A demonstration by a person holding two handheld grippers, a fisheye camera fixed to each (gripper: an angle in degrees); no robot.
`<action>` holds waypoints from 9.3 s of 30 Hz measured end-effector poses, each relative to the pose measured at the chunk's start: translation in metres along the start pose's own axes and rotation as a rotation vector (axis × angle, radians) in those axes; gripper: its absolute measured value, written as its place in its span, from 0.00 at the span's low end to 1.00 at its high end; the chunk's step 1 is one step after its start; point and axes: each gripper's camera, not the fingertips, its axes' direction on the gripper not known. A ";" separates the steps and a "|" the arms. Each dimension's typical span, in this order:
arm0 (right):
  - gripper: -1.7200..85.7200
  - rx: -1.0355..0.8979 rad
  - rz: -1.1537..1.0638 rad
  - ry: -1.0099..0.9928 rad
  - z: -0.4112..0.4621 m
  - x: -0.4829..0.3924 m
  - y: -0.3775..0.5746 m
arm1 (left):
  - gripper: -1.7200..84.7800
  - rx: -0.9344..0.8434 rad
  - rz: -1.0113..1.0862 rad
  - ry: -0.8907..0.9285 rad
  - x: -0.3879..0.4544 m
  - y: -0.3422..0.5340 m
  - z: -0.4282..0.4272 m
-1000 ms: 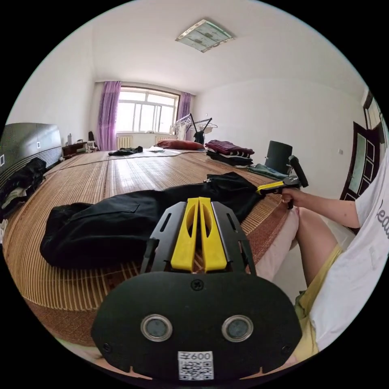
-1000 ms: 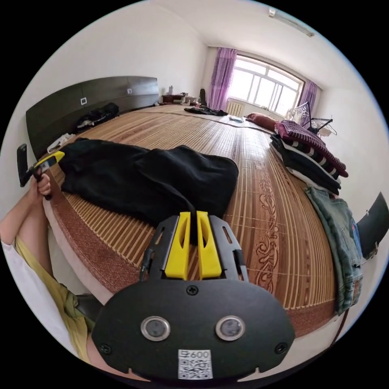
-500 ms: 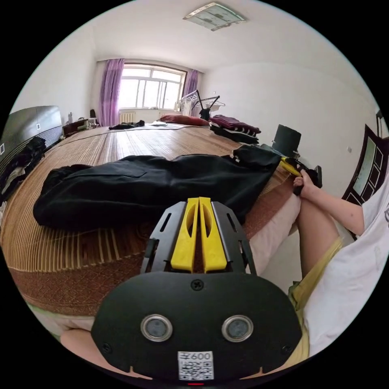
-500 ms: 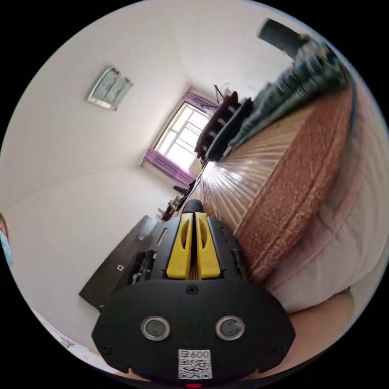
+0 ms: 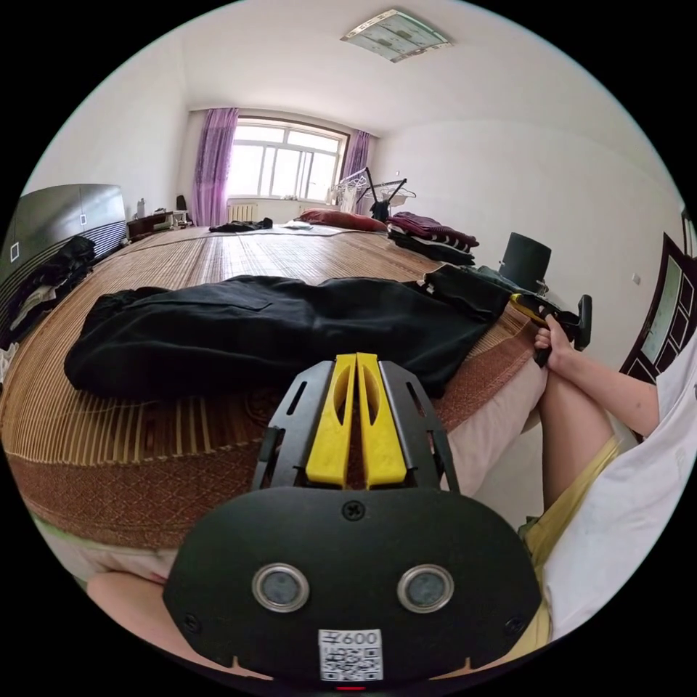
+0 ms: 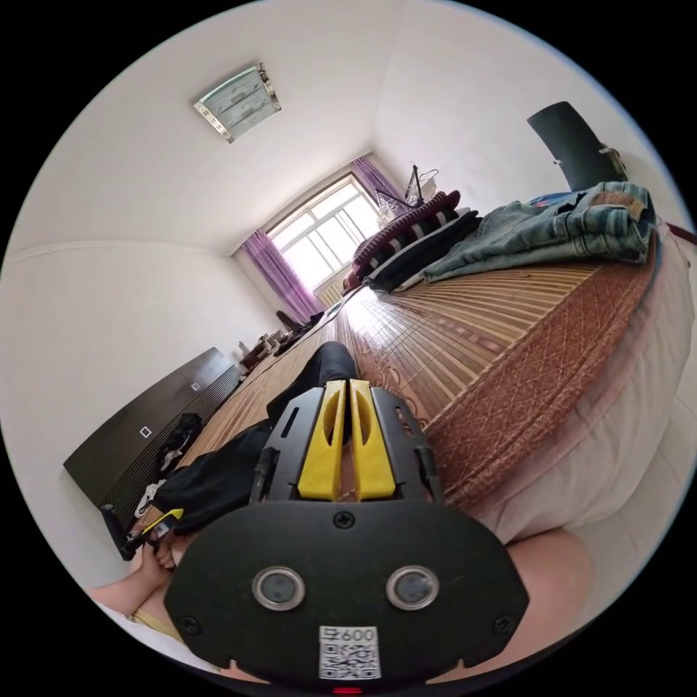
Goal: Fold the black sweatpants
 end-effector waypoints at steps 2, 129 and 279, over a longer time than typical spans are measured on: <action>0.01 -0.009 -0.044 -0.041 -0.001 -0.006 0.000 | 0.03 0.002 -0.004 0.000 0.005 -0.006 0.007; 0.01 -0.730 -0.744 0.111 0.368 -0.018 0.270 | 0.11 -0.287 0.388 -0.483 0.157 -0.168 0.436; 0.01 -0.953 -1.121 0.102 0.185 -0.045 0.249 | 0.02 -0.843 0.055 -0.286 0.183 -0.416 0.439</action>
